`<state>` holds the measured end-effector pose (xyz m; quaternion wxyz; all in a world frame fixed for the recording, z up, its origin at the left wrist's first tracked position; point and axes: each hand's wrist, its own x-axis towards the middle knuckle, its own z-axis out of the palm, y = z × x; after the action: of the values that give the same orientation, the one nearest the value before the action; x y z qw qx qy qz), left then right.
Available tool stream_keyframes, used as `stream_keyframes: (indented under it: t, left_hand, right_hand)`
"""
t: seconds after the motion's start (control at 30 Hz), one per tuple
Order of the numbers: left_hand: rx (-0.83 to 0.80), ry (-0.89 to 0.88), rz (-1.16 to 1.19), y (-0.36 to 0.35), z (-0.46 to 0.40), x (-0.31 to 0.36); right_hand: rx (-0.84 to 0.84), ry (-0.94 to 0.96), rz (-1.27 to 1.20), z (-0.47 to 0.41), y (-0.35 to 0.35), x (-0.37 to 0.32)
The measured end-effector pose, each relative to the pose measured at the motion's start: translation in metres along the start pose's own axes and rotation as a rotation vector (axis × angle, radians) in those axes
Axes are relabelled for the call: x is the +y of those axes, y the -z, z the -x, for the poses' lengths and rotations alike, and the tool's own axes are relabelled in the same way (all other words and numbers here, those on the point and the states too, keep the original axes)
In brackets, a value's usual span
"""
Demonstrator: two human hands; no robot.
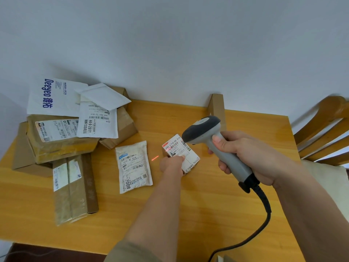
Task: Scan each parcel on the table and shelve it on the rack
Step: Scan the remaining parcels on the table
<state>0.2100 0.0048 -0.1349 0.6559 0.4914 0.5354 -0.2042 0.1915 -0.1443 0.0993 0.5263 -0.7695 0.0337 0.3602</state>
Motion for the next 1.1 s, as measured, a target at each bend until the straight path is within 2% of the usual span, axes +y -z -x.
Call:
stream_keyframes:
  t: [0.4,0.6,0.77,0.93,1.1]
  left_hand:
    - [-0.028,-0.017,0.020,0.001,0.005,0.002]
    - [-0.047,-0.030,0.057,0.003,0.005,0.000]
    - [-0.104,-0.033,0.093,0.011,0.012,0.000]
    - [-0.205,-0.057,0.061,0.036,0.021,-0.008]
    - [-0.277,-0.104,0.037,0.050,0.032,-0.016]
  right_hand:
    - [0.003,0.002,-0.024,0.001,0.007,-0.004]
    - [-0.002,-0.015,-0.131,-0.004,0.006,0.006]
    - [0.095,-0.025,-0.209,-0.030,-0.007,0.041]
    - [0.172,-0.117,-0.425,-0.072,-0.039,0.085]
    - [0.206,-0.165,-0.474,-0.090,-0.075,0.110]
